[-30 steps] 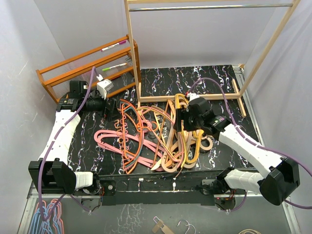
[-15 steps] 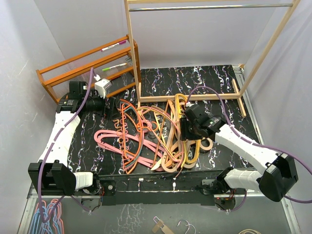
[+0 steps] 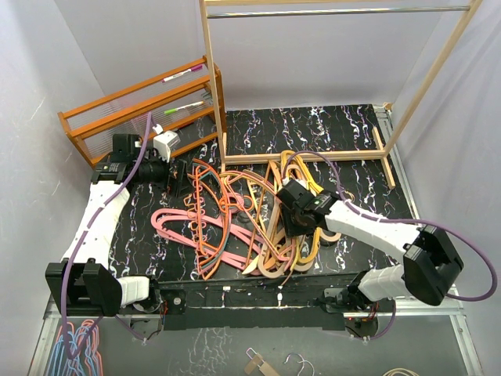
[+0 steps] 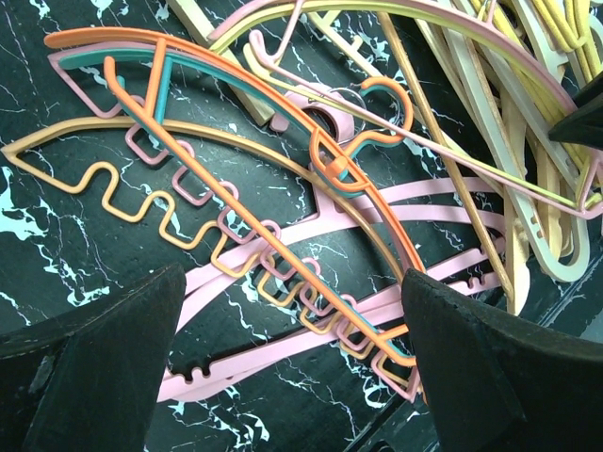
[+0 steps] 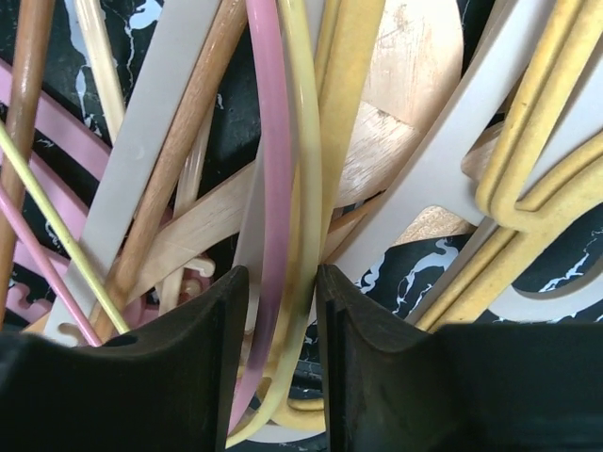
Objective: Organize the hangers
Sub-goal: Move the hanger to the center of the board, then pick up the hanger at the center of the board.
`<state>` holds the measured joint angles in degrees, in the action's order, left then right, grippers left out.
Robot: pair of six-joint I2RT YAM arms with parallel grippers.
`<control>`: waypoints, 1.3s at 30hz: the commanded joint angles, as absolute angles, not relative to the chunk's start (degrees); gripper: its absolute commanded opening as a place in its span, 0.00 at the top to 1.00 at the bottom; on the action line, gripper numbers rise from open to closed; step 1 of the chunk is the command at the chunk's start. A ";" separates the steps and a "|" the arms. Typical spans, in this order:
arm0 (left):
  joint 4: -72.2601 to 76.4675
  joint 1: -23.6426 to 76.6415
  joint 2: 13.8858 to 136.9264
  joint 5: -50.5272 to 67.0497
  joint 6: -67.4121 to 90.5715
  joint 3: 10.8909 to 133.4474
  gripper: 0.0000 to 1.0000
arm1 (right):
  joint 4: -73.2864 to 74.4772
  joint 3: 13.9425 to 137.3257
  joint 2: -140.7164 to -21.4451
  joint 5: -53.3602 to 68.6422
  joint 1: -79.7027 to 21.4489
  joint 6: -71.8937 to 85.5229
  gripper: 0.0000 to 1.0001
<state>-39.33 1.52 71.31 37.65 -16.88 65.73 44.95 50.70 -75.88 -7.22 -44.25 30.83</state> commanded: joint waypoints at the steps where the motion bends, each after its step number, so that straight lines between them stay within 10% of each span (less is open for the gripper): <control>1: -40.28 1.76 69.00 39.06 -17.69 64.93 0.03 | 44.14 53.69 -77.82 -12.33 -46.11 31.77 0.67; 11: -39.73 1.76 69.10 39.33 -17.49 64.35 0.03 | 54.20 62.19 -84.01 -23.67 -52.38 34.25 0.83; 25: -39.82 1.76 69.00 39.21 -17.68 63.90 0.03 | 55.61 63.96 -84.73 -24.79 -53.18 34.51 0.65; 39: -39.82 1.80 69.01 39.31 -17.75 63.89 0.03 | 54.49 63.51 -84.66 -24.08 -53.16 33.84 0.92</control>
